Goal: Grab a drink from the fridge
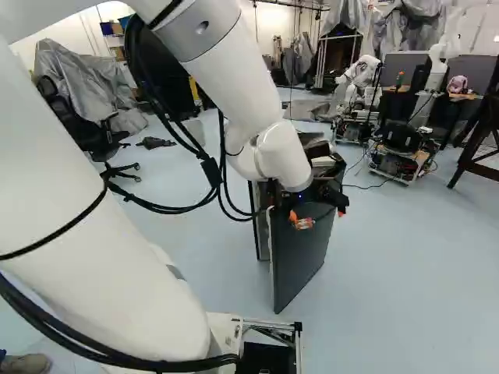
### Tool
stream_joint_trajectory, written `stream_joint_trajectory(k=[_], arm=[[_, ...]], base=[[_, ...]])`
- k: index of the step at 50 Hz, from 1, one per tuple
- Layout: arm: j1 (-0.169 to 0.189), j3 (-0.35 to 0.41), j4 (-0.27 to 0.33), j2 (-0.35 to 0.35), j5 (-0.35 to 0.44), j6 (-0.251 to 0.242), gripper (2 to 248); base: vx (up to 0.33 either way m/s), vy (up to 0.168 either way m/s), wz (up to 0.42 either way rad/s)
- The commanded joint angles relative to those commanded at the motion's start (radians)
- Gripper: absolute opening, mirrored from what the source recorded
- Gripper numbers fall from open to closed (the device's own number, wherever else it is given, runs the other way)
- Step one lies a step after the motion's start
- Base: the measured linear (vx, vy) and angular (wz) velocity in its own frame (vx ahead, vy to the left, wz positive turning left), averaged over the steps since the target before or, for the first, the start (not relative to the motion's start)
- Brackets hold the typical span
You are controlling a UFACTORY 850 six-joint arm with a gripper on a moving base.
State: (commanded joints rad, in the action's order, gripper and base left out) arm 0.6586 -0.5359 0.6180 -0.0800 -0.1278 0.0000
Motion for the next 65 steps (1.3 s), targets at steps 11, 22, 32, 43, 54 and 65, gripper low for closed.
stream_joint_trajectory(k=[11,22,32,43,54,65], arm=[[-0.033,0.002,0.041,-0.002,0.049,0.0,247],[-0.065,-0.002,0.083,0.002,0.094,0.0,247],[-0.093,-0.011,0.12,0.011,0.134,0.0,247],[-0.122,-0.024,0.161,0.024,0.176,0.0,247],[-0.15,-0.042,0.202,0.043,0.219,0.0,247],[-0.167,-0.057,0.243,0.057,0.261,0.0,247]], base=[[0.0,0.0,0.0],[0.0,0.0,0.0],[0.0,0.0,0.0],[0.0,0.0,0.0],[0.0,0.0,0.0],[0.0,0.0,0.0]])
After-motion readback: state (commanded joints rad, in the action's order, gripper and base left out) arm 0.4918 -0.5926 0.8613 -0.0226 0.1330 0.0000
